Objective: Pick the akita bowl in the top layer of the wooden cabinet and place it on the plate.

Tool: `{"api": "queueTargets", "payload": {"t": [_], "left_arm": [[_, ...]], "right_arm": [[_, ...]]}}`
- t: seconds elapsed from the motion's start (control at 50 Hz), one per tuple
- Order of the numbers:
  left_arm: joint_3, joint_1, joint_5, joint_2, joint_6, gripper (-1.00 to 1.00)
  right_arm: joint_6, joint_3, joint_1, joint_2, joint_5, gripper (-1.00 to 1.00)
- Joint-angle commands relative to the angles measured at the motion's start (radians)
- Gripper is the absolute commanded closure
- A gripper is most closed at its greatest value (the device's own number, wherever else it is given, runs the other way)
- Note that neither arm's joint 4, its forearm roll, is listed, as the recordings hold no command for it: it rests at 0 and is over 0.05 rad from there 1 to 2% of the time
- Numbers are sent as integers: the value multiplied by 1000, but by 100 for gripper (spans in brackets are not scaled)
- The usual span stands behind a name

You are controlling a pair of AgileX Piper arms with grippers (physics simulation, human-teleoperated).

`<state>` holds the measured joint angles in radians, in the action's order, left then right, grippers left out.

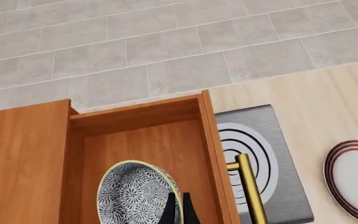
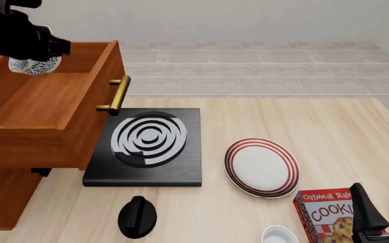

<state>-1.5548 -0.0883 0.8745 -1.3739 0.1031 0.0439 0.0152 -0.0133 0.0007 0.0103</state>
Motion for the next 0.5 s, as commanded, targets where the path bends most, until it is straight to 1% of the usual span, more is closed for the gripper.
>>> {"api": "queueTargets", "payload": {"t": [0.02,0.24,0.36,0.42,0.44,0.48,0.5], "left_arm": [[-99,-21,30,-10,23,100],[-186,-35,56,-27,52,100],[-263,-47,81,-47,63,100],[-277,-77,80,-52,84,100],[-280,-83,82,-55,81,100],[-280,-114,79,-54,111,100],[-286,-110,80,-57,116,100]], "right_arm": [[-1,1,3,0,2,-100],[-1,1,1,0,2,-100],[1,2,0,0,2,-100],[1,2,-2,0,1,-100],[1,1,-2,0,2,-100],[0,2,-2,0,2,-100],[-1,2,-2,0,1,-100]]}}
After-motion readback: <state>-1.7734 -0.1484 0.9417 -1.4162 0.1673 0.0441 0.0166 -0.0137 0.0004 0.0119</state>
